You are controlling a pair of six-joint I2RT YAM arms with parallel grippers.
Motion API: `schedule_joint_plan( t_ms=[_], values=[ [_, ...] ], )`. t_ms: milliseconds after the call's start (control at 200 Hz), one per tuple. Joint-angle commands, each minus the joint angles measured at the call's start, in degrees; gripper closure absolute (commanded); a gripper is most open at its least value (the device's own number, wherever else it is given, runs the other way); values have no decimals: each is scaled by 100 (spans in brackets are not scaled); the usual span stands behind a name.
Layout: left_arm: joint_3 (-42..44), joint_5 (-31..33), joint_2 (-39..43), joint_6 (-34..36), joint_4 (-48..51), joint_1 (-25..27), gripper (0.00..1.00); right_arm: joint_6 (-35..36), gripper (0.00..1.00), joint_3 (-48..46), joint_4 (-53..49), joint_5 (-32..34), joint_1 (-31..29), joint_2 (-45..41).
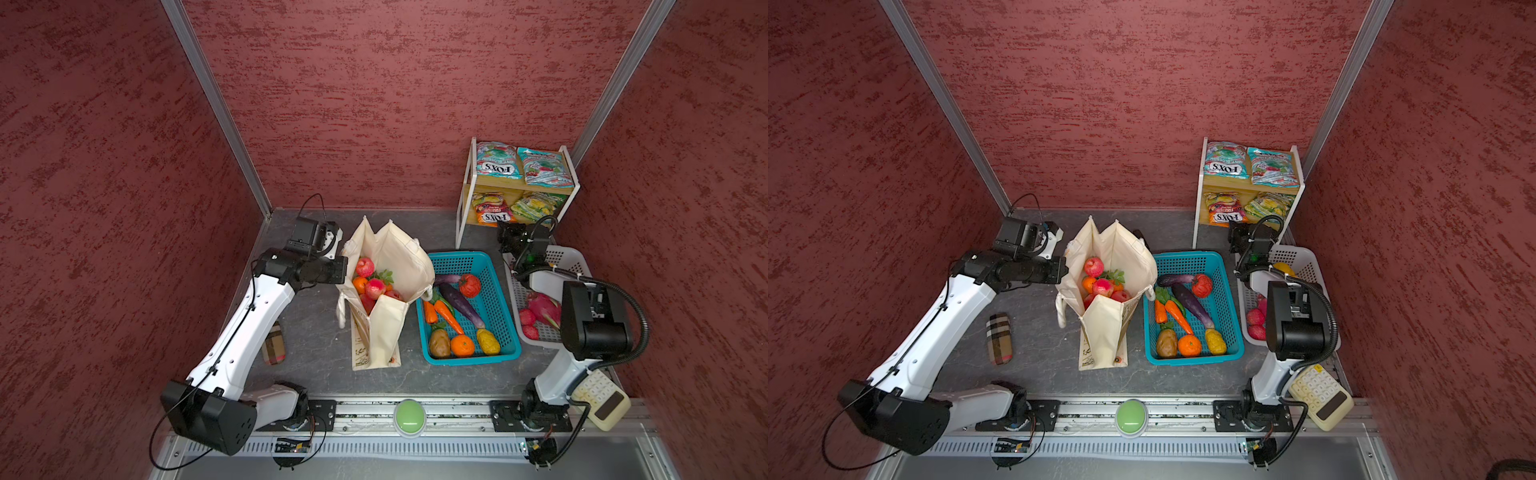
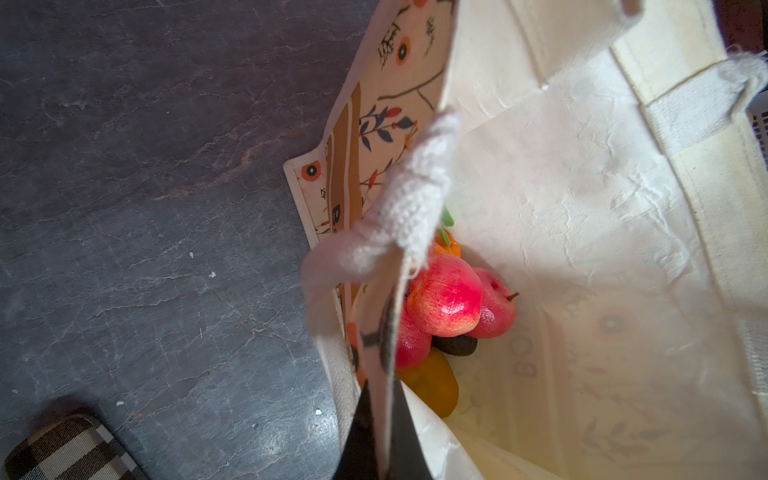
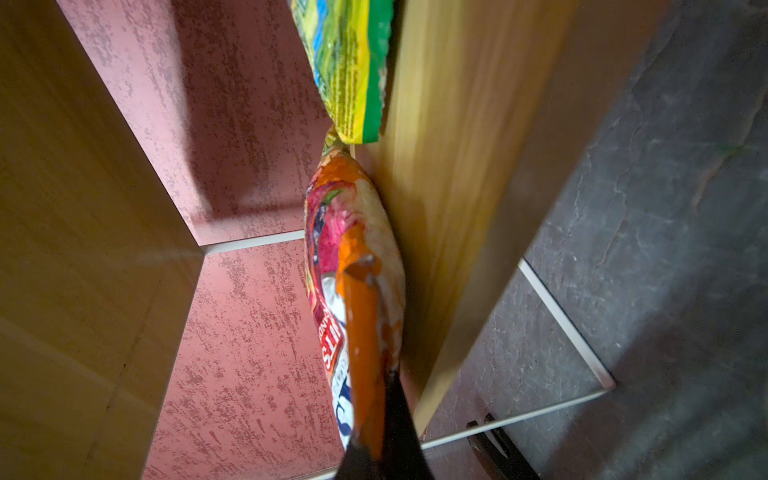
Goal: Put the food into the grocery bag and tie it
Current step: 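Grasp the orange FOX'S candy bag on the lower shelf with the right gripper, then pull the candy bag off the shelf and carry it over the tote bag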
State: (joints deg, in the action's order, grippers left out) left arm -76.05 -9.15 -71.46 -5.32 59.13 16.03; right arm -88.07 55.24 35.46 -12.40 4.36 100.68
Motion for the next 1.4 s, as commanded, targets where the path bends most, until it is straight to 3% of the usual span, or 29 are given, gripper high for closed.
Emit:
schedule_joint_plan(
  t_ms=[0,461,912,1117,1398],
  values=[
    [29,-83,43,-8,-75,-4,100,-4,99,36,191,141,35,-335],
    [-128,8,54,64,125,-65,100,427,100,-900,-496,-264,36,-2185],
    [-153,109,-69,54,221,-133,100,1536,100,-1035,-3313,-614,-411,-4648],
    [-274,111,-158,32,247,-135,100,2019,100,-540,-4014,-486,-1242,-4756],
    [-305,109,-114,-20,298,-110,100,2714,100,423,-4268,-182,-2518,-4091]
  ],
)
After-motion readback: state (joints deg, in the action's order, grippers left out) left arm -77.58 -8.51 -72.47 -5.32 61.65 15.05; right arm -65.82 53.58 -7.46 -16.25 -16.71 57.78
